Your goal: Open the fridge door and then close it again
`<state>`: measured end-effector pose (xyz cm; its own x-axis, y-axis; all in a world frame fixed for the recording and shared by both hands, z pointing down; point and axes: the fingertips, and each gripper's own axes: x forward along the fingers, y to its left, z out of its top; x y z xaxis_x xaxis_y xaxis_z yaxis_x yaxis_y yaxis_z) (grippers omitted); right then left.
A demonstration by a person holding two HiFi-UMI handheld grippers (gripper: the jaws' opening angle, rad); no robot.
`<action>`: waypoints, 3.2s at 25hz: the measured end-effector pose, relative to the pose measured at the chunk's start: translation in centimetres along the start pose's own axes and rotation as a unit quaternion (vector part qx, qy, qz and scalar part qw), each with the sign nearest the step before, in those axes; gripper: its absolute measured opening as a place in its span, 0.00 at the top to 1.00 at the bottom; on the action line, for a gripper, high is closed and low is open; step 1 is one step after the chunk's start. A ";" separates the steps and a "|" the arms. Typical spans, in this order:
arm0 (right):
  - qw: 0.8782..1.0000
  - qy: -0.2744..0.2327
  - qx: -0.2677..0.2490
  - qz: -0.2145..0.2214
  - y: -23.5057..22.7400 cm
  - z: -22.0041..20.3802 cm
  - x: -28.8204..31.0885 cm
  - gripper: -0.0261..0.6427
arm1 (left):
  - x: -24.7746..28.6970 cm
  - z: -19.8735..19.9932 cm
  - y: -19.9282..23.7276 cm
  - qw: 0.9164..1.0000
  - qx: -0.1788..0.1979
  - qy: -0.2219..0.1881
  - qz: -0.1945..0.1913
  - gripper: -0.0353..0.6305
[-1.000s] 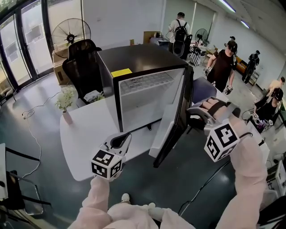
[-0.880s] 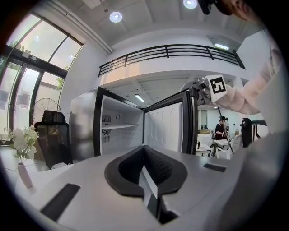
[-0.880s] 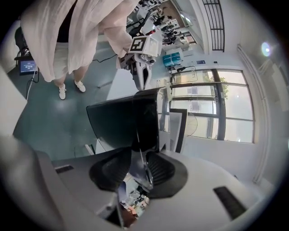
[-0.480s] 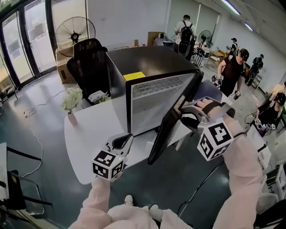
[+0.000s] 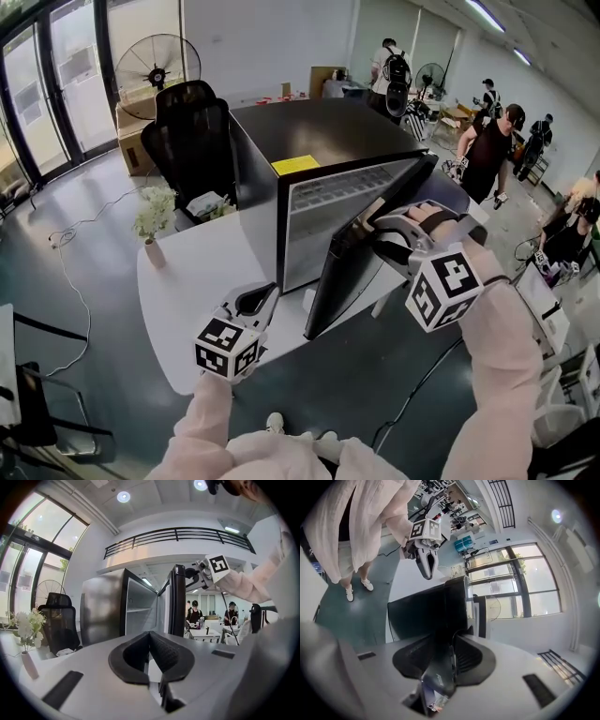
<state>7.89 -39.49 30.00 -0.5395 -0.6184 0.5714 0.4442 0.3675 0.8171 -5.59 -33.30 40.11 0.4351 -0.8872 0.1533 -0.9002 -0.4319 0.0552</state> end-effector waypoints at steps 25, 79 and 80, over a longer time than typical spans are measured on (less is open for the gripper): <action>0.997 0.028 0.058 -0.033 -4.3 1.7 5.5 0.74 | -0.7 -0.9 3.1 1.000 0.010 0.008 -0.019 0.93; 0.885 -0.149 0.372 -0.238 -5.5 3.4 -0.7 0.78 | -3.2 1.4 2.4 0.999 -0.002 -0.038 0.006 0.93; 0.871 -0.164 0.397 -0.237 -5.2 3.7 -1.0 0.78 | -3.1 1.4 2.3 0.999 -0.001 -0.038 0.005 0.93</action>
<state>3.46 -38.18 25.46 -0.7611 -0.6473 0.0404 -0.4488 0.5707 0.6877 -9.01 -31.75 38.34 0.4253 -0.9016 0.0782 -0.9048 -0.4219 0.0567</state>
